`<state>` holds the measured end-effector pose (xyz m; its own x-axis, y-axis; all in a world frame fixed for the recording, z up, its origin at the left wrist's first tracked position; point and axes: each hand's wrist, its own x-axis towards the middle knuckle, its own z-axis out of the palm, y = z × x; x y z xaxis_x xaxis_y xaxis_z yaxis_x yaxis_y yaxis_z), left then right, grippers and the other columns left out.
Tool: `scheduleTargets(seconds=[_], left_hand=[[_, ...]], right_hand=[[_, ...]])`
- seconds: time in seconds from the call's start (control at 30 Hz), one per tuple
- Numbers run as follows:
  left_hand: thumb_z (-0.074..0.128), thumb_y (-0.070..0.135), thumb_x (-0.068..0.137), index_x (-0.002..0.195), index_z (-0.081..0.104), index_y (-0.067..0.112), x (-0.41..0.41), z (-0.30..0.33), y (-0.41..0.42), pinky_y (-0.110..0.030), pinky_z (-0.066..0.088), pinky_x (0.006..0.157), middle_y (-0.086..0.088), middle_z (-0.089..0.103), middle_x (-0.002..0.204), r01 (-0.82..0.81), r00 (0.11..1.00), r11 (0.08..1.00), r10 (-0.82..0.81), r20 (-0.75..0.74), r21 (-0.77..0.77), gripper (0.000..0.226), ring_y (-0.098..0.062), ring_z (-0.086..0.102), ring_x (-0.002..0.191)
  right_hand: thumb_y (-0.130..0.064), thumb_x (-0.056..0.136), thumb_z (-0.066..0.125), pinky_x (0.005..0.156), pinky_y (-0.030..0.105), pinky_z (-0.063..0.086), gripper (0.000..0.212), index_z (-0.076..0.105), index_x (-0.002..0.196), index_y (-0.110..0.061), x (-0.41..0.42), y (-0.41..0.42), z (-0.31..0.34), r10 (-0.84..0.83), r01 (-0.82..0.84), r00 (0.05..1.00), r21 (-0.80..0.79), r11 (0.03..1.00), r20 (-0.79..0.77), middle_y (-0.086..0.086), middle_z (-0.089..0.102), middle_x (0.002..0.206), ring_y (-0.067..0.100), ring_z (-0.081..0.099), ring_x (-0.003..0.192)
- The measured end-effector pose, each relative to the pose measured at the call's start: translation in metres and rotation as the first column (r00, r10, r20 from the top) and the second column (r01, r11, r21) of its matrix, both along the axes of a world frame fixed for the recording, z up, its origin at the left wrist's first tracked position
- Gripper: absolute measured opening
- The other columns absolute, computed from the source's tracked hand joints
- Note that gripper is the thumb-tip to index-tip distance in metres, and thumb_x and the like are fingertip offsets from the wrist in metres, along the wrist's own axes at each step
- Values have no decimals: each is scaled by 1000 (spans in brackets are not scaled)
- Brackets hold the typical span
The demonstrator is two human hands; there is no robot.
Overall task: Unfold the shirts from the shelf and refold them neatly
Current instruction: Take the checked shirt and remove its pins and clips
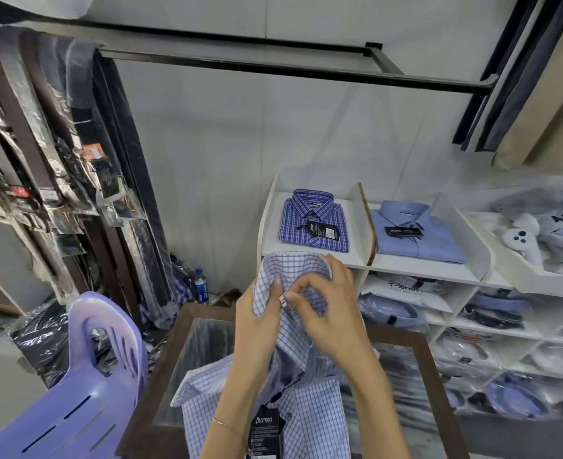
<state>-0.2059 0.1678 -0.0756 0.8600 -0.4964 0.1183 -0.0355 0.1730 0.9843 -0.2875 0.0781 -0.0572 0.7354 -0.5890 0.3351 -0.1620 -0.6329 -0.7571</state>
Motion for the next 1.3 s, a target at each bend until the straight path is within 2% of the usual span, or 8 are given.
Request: scheduleTargets(seconds=[0.1, 0.23, 0.5, 0.7, 0.83, 0.97, 1.2, 1.3], left_hand=[[56, 24, 94, 96, 68, 21, 13, -1, 5, -20, 54, 75, 5, 73, 87, -51, 998, 999, 50, 38, 8, 13, -8, 68, 84], [56, 26, 93, 107, 68, 15, 2, 2, 0, -35, 55, 84, -2, 74, 97, 2, 999, 1000, -2, -42, -8, 21, -17, 70, 93], [58, 34, 87, 113, 66, 10, 4, 4, -1, -39, 56, 86, -5, 74, 99, -4, 997, 1000, 3, -76, -13, 37, -22, 70, 95], [60, 36, 85, 109, 68, 12, 16, 1, 4, -45, 55, 88, -3, 74, 99, -54, 997, 999, 53, -60, -8, 35, -20, 70, 94], [57, 27, 91, 112, 67, 11, 13, 4, 5, -32, 57, 83, -1, 74, 98, -10, 999, 1000, 11, -40, 19, 29, -16, 70, 92], [59, 30, 90, 110, 67, 11, 14, 5, 5, -46, 54, 89, -5, 74, 100, -33, 996, 999, 32, -82, -13, 29, -22, 69, 95], [59, 28, 90, 104, 68, 14, 20, 4, 10, -46, 56, 86, -3, 74, 96, -65, 993, 998, 63, -100, -11, 22, -20, 70, 91], [56, 29, 90, 109, 67, 13, 5, 8, 6, -43, 56, 86, -5, 74, 99, 83, 992, 996, -80, -95, 29, 27, -21, 70, 93]], right_hand=[[-43, 83, 63, 115, 40, 16, 12, 64, 78, -33, -6, -7, -1, -6, 6, 1000, -23, 1000, 18, -16, 38, 139, 5, 12, 142], [-33, 86, 67, 117, 44, 14, 12, 59, 77, -36, 1, 1, -1, -1, 2, 1000, -38, 999, 16, -10, 32, 144, 8, 10, 144], [-46, 81, 62, 116, 39, 12, 11, 60, 76, -37, 4, 0, 0, 3, -1, 999, -33, 999, 52, -17, 31, 141, 3, 8, 143], [-39, 84, 65, 115, 35, 13, 11, 59, 75, -37, 4, -3, -2, 7, -6, 999, -22, 1000, 48, -15, 35, 138, 4, 11, 142], [-52, 79, 62, 114, 34, 11, 15, 61, 75, -38, 4, -7, -1, 11, -11, 998, -1, 1000, 56, -17, 36, 141, 3, 8, 143], [-45, 82, 66, 115, 35, 14, 10, 60, 75, -40, 6, -4, -2, 18, -19, 998, 16, 1000, 62, -13, 36, 142, 4, 10, 143], [-60, 76, 53, 113, 35, 14, 24, 62, 76, -38, 5, -6, -4, 16, -17, 996, 13, 1000, 86, -16, 40, 138, 4, 13, 143], [-55, 78, 54, 113, 35, 21, 15, 59, 75, -41, 10, -4, -4, -7, 5, 993, 12, 1000, 118, -14, 40, 138, 10, 24, 140]])
